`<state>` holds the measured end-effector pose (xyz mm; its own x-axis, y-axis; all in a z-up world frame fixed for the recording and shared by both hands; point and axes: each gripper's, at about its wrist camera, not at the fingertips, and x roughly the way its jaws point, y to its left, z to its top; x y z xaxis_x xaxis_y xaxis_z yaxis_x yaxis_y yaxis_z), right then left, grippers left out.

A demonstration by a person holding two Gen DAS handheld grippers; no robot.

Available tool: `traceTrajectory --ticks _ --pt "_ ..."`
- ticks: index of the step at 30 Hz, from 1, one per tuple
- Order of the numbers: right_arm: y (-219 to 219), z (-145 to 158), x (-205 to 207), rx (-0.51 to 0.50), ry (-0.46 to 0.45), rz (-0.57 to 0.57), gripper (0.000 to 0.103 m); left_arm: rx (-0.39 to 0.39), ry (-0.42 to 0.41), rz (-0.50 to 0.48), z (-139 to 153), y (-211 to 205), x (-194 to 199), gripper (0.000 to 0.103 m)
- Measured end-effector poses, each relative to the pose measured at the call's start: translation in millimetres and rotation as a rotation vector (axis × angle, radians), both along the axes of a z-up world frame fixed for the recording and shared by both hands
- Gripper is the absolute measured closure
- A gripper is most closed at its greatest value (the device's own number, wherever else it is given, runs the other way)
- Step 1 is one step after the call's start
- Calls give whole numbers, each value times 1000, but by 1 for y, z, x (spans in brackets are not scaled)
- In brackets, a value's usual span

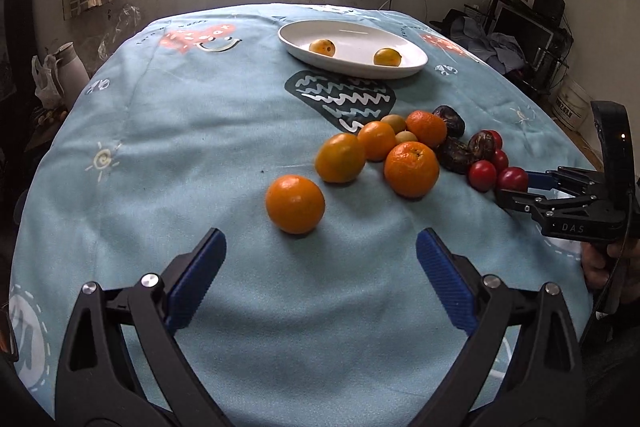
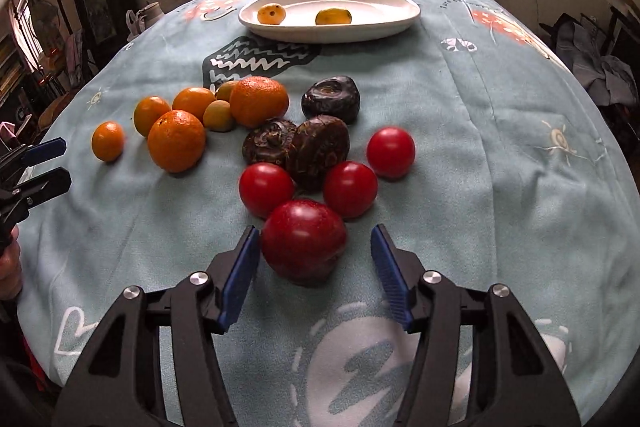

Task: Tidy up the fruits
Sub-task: 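Grasp an orange with the left tool while the right tool grasps a red apple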

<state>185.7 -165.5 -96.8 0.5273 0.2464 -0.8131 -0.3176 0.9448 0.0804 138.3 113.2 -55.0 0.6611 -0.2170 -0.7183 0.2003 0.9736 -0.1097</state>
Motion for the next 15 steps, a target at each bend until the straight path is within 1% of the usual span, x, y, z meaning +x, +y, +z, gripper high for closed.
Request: traceTrajectory --ticks 4,5,6,9,11,14,15 --pt "0 0 1 7 -9 9 55 11 11 -3 -4 0 11 7" --pt "0 0 0 11 -12 13 59 15 13 -7 -5 -1 13 7" --pt "1 0 -2 15 -16 18 61 23 16 -11 -6 -2 16 8" --pt "0 1 -4 24 -29 21 62 28 32 -28 -9 -4 23 15" --pt "-2 1 -5 54 -27 34 63 28 43 -27 -11 -4 28 25" --pt "-4 2 -6 79 -26 41 63 22 53 -21 -12 -2 35 32" --pt "-5 2 -6 86 -24 43 63 25 56 -18 -13 -2 37 33"
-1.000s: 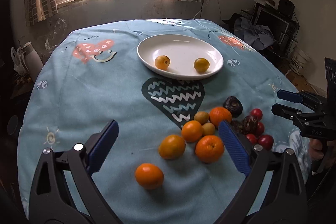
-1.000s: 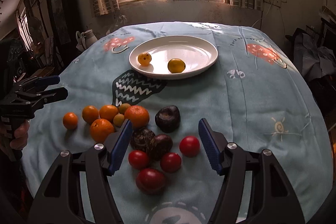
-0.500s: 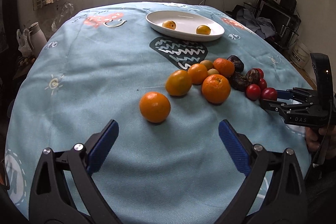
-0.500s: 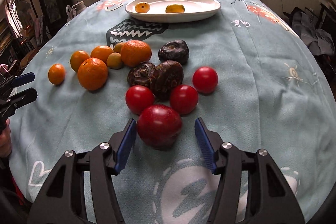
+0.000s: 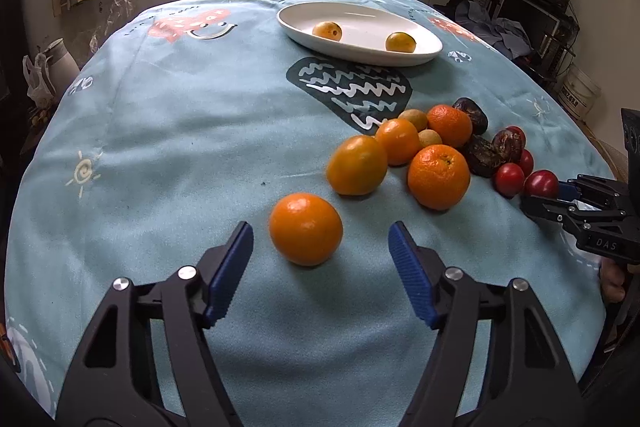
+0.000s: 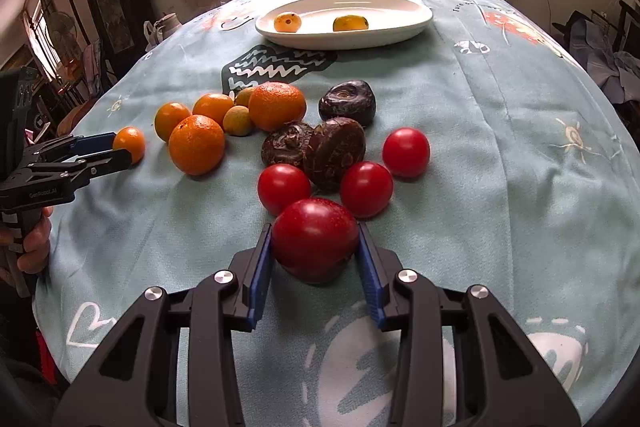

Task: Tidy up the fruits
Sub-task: 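Grasp an orange with the left tool while the right tool grasps a red apple, then lower the orange and red apple onto the white plate and open both tools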

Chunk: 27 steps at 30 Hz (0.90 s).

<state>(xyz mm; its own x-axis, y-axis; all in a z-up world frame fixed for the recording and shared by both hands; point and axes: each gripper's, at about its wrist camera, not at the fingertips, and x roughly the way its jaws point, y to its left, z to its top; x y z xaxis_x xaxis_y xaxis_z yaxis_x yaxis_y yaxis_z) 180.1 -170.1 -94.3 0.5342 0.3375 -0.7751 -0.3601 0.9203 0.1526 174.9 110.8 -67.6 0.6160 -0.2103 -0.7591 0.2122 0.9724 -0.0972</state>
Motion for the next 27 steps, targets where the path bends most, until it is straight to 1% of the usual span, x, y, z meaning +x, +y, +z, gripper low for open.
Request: traceTrajectory --ticks 3,5,8,12,14,23,27 --pt "-2 0 0 19 3 -1 62 4 14 3 -2 0 5 37" --pt "-4 0 0 34 5 -3 63 1 30 3 -5 1 8 46" --pt "-6 1 0 46 5 -5 63 1 59 8 -10 1 13 55" --pt "-7 1 0 57 6 -1 63 9 71 12 -12 0 15 58" --pt "-7 1 0 65 5 -1 63 13 71 19 -12 1 16 63" --pt "-9 3 -2 100 -4 22 63 13 65 30 -10 2 12 64" --pt "-9 11 -6 81 -27 53 63 -16 54 26 4 5 6 64"
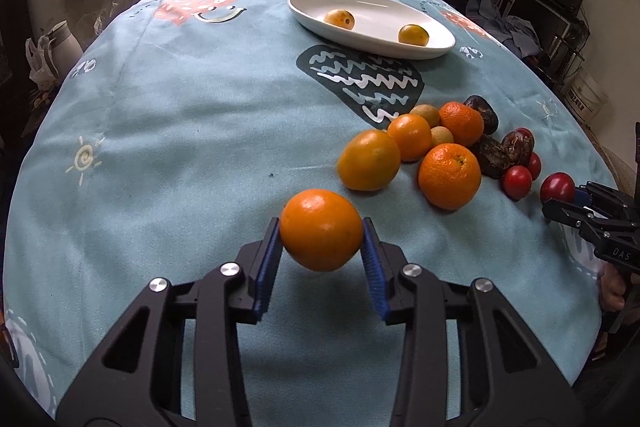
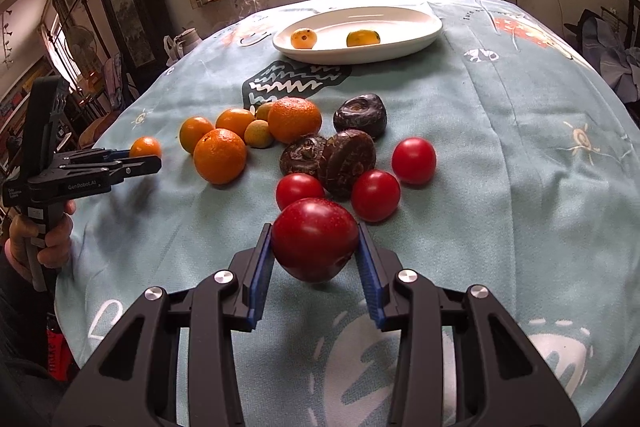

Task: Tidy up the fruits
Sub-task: 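Lower the orange and red apple onto the white plate and open both tools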

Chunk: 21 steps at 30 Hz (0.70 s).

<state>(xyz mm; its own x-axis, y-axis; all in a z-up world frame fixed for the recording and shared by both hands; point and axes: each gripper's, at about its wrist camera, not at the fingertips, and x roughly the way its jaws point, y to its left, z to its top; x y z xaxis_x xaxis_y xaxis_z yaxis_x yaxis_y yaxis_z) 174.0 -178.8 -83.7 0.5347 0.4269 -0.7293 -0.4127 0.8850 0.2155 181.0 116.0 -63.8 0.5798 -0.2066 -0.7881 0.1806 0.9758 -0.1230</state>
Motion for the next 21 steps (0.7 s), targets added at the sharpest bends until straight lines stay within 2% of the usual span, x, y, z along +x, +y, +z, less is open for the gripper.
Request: traceTrajectory --ticks 3,7,9,11,16,21 --pt "-7 24 8 66 -15 31 62 -32 -36 -15 26 0 5 64" --pt "-19 64 39 127 -107 -7 62 -111 -82 -40 66 -6 30 64" --pt "-25 76 64 143 -142 -49 62 -111 -106 -50 81 -17 51 63" --pt "-30 80 98 176 -131 -90 62 -89 -127 -59 90 -31 78 63" --pt "-29 63 185 164 -86 -150 63 -72 -77 -59 78 -70 155 63" --pt "-16 33 237 124 -19 -115 63 -9 -26 -79 50 -100 210 63"
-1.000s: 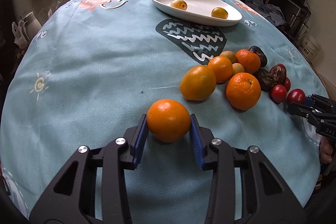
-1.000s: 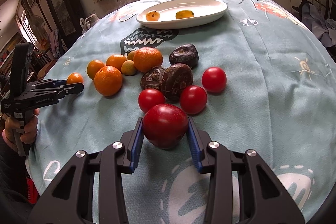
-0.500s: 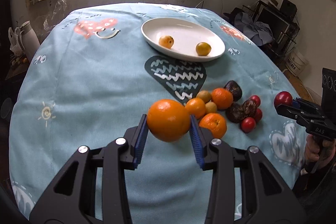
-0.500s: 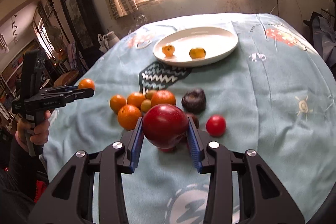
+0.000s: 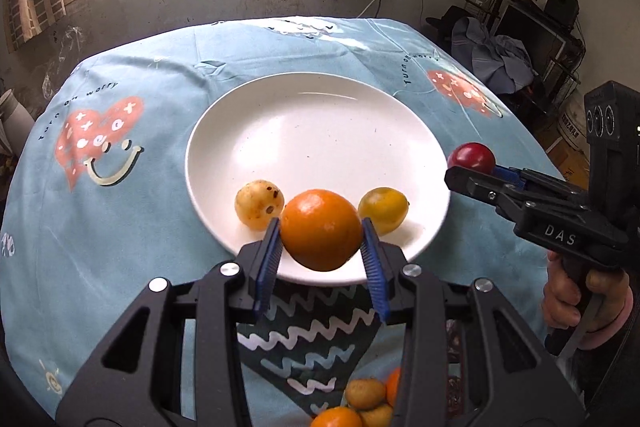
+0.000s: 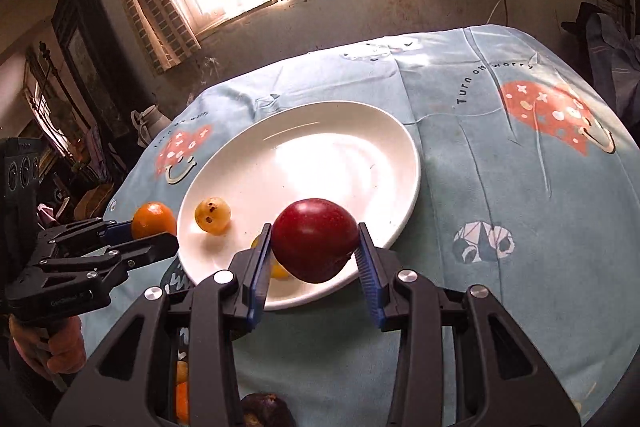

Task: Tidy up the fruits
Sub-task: 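Lower the orange and red apple onto the white plate and open both tools, then grasp the dark brown fruit with the right tool while the left tool grasps a large mandarin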

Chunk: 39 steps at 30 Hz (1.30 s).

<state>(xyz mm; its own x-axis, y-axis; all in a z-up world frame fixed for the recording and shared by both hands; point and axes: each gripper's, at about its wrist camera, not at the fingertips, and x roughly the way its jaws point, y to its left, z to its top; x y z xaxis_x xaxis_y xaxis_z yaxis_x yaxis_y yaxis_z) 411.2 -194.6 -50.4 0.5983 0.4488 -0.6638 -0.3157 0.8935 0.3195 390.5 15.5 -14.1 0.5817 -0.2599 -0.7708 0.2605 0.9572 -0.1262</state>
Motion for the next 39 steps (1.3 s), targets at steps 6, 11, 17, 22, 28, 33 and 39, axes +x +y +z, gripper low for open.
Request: traceTrajectory --ticks 6,11,17,22,28,33,39 --pt "17 -13 24 -44 16 65 62 48 25 -11 -19 -8 28 63" --pt "18 4 15 -57 -58 55 40 19 -2 48 -10 2 26 17" --pt "4 47 -45 -24 -144 51 40 44 -110 79 32 16 -38 6" --pt "0 45 -115 -84 -156 41 40 40 -162 125 33 31 -118 3" --pt "-6 7 -188 -71 -110 47 40 -1 -144 141 -6 37 -197 3" --pt "-1 -17 -207 -102 -44 43 40 -35 -106 109 -34 31 -219 3" --pt "0 -24 -209 -121 -26 10 42 -28 -114 119 -42 30 -222 3"
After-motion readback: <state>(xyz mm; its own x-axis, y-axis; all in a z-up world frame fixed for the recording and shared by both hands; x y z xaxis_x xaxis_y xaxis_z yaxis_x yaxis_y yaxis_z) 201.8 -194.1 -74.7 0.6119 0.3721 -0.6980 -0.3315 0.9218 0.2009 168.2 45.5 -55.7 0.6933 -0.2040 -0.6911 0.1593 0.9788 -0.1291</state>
